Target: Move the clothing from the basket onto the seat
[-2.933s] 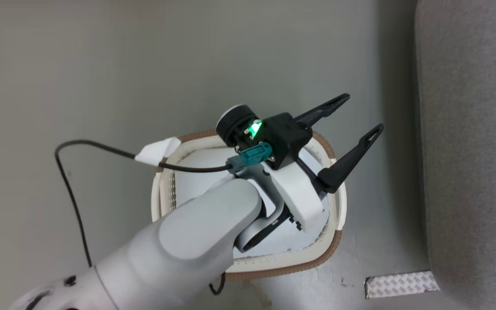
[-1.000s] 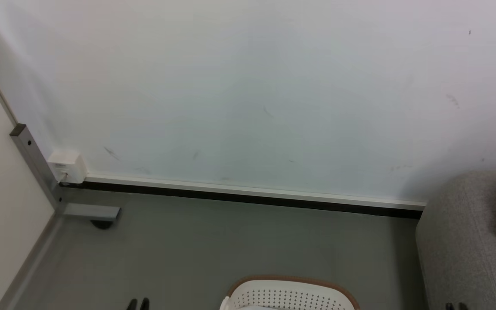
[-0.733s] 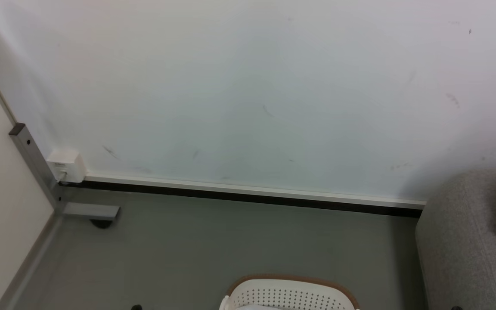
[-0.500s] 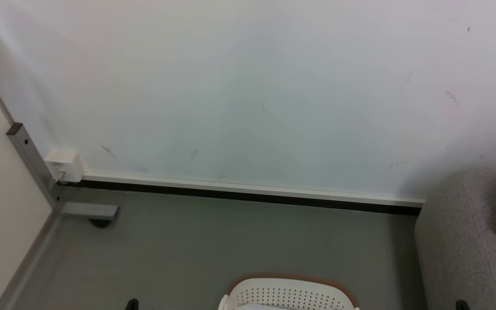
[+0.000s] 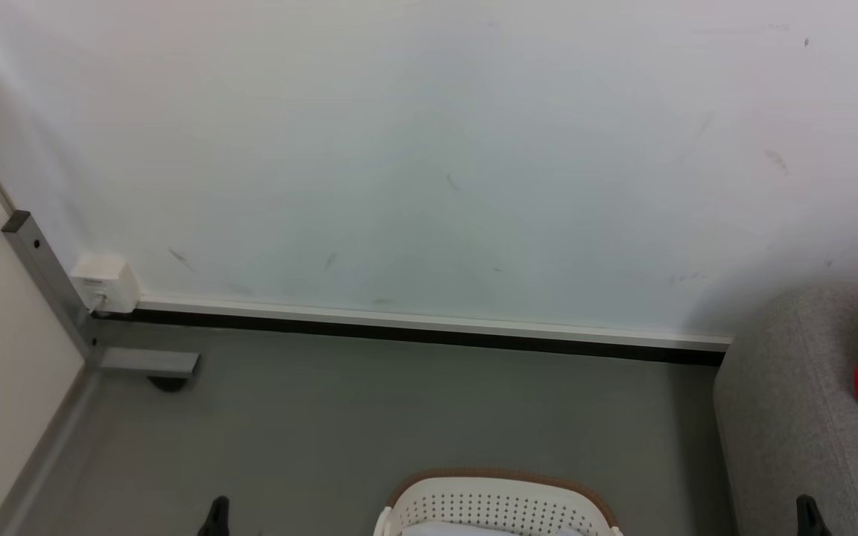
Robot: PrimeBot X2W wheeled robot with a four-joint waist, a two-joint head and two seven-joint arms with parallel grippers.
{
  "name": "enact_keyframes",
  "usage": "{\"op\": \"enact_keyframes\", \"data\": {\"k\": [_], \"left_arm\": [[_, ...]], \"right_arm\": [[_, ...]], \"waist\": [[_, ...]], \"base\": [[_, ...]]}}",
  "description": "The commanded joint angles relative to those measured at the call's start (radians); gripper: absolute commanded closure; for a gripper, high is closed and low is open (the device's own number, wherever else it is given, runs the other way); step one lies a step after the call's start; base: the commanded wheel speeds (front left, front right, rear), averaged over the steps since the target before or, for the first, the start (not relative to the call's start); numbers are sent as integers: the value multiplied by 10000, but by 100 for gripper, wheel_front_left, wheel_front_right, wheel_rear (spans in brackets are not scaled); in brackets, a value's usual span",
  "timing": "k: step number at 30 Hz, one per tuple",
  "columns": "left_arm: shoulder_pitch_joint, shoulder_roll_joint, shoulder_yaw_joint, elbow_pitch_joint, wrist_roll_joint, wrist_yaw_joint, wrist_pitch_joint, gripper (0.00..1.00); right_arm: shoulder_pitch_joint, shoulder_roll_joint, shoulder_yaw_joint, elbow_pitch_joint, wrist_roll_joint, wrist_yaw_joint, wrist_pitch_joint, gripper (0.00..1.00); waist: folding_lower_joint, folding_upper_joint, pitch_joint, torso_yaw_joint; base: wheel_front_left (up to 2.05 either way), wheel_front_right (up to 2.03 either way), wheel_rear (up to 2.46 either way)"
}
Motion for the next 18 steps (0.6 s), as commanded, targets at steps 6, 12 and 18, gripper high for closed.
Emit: {"op": "enact_keyframes", "data": {"k": [6, 12, 18], "left_arm": [[-383, -20, 238, -245, -1006, -93, 270, 100], [-499, -58, 385, -315, -1760, -143, 478, 100], [-592, -97, 516, -379, -2460, -187, 688, 100]], "right_arm": [[-469, -102, -89, -32, 1082, -8, 256, 100], [-669, -110, -116, 11, 1900, -10, 471, 100], [-855, -118, -140, 57, 2670, -11, 667, 100]], "waist": [[-1, 0, 43, -39], [-1, 0, 85, -78], [-1, 0, 127, -117]], "base": [[0, 0, 0], [0, 0, 0], [0, 0, 0]]}}
